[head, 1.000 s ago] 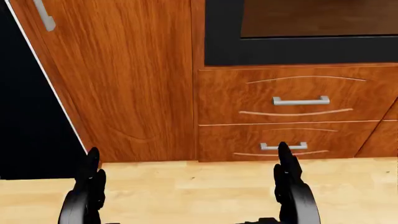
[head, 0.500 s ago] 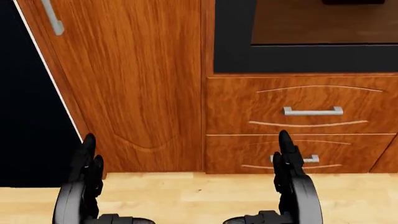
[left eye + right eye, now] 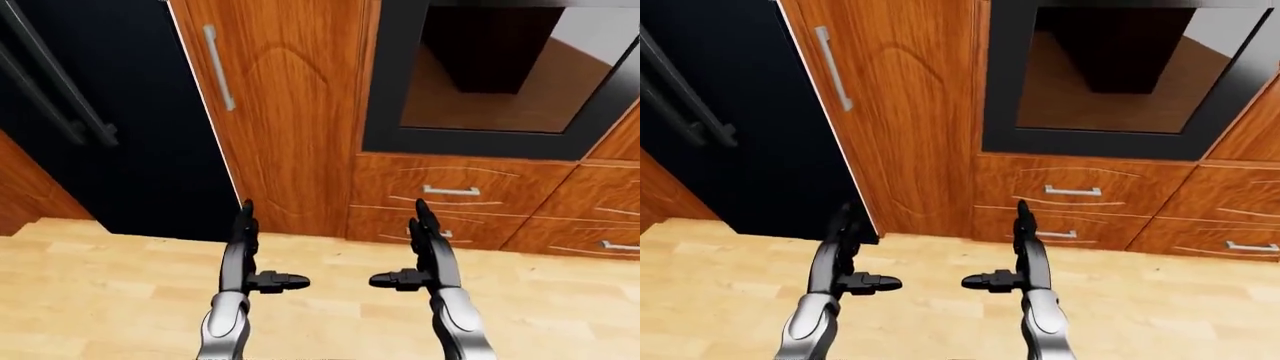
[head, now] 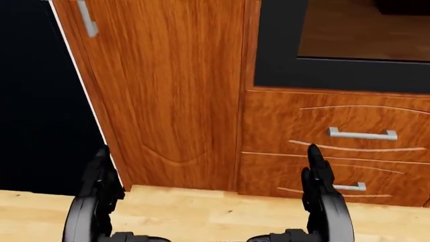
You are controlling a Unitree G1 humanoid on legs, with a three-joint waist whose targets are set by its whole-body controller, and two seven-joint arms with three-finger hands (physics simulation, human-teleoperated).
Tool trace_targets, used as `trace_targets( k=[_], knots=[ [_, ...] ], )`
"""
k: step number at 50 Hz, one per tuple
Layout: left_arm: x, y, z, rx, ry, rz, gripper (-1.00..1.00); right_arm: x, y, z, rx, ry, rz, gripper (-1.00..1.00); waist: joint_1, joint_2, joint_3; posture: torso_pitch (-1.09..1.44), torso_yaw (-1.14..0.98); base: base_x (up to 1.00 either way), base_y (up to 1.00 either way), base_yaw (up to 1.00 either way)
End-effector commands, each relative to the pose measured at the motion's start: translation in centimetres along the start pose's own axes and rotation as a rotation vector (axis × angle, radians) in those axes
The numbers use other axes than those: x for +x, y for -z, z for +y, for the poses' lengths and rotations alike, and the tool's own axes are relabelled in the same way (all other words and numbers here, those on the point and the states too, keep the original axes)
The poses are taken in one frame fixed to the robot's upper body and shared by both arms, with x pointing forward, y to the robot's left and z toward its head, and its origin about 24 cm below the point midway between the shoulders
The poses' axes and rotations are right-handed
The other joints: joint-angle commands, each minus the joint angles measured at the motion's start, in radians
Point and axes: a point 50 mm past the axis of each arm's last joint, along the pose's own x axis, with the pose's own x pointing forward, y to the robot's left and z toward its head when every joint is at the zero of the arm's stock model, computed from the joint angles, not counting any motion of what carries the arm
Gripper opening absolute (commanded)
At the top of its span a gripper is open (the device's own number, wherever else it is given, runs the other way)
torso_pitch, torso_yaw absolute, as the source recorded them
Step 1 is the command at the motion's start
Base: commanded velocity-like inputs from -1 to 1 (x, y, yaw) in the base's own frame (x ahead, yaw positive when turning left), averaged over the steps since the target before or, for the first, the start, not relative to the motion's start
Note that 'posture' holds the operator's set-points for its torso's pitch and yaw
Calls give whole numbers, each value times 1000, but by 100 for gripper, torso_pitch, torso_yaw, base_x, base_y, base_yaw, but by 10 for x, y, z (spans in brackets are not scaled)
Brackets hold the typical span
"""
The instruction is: Navigate to the hood.
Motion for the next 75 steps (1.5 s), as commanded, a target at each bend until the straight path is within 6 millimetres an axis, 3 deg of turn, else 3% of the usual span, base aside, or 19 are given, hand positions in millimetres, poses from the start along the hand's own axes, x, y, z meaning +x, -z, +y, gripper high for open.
trace_targets(
  k=[1, 3, 4, 7, 13, 17, 18, 21, 27, 32, 33, 34, 42, 46, 47, 52, 61, 71, 75],
  knots=[
    [2, -16, 5, 10, -19, -82, 100, 4, -18, 8, 5, -33, -92, 100, 4, 7, -15, 0, 0, 0, 0, 41],
    [2, -16, 5, 10, -19, -82, 100, 4, -18, 8, 2, -34, -93, 100, 9, 43, -8, 0, 0, 0, 0, 41],
    [2, -16, 5, 10, -19, -82, 100, 3, -18, 8, 1, -35, -93, 100, 12, 15, -13, 0, 0, 0, 0, 42],
    [2, -16, 5, 10, -19, -82, 100, 3, -18, 9, 0, -36, -93, 100, 21, 25, -22, 0, 0, 0, 0, 56],
    [2, -16, 5, 10, -19, -82, 100, 3, -18, 9, 2, -40, -97, 100, 13, -35, -4, 0, 0, 0, 0, 59],
    [2, -16, 5, 10, -19, -82, 100, 3, -18, 9, 1, -40, -98, 100, -4, -122, -15, 0, 0, 0, 0, 59],
    [2, -16, 5, 10, -19, -82, 100, 2, -18, 9, 2, -40, -98, 100, -7, -77, -5, 0, 0, 0, 0, 59],
    [2, -16, 5, 10, -19, -82, 100, 2, -18, 9, 3, -40, -97, 100, 1, -92, -17, 0, 0, 0, 0, 59],
    [2, -16, 5, 10, -19, -82, 100, 3, -18, 9, 3, -40, -98, 100, -6, -24, -9, 0, 0, 0, 0, 59],
    [2, -16, 5, 10, -19, -82, 100, 2, -18, 9, 3, -41, -98, 100, 2, 101, -39, 0, 0, 0, 0, 58],
    [2, -16, 5, 10, -19, -82, 100, 2, -18, 9, 3, -42, -98, 100, 12, 39, -15, 0, 0, 0, 0, 58],
    [2, -16, 5, 10, -19, -82, 100, 3, -18, 9, 3, -41, -98, 100, 11, 53, -24, 0, 0, 0, 0, 59],
    [2, -16, 5, 10, -19, -82, 100, 4, -18, 9, 3, -43, -102, 100, 13, -33, -9, 0, 0, 0, 0, 58],
    [2, -16, 5, 10, -19, -82, 100, 3, -19, 9, 2, -43, -104, 100, 2, -129, -26, 0, 0, 0, 0, 52],
    [2, -16, 5, 10, -19, -82, 100, 3, -19, 9, 2, -43, -104, 100, -8, -82, -18, 0, 0, 0, 0, 48],
    [2, -16, 5, 10, -19, -82, 100, 4, -18, 9, 4, -39, -102, 100, -4, -73, -22, 0, 0, 0, 0, 32],
    [2, -16, 5, 10, -19, -82, 100, 4, -17, 9, 5, -36, -96, 100, -6, 68, -35, 0, 0, 0, 0, 29],
    [2, -16, 5, 10, -19, -82, 100, 3, -18, 9, 4, -41, -102, 100, 5, -31, -10, 0, 0, 0, 0, 47],
    [2, -16, 5, 10, -19, -82, 100, 3, -18, 9, 3, -41, -103, 100, -3, -130, -28, 0, 0, 0, 0, 47]
  ],
)
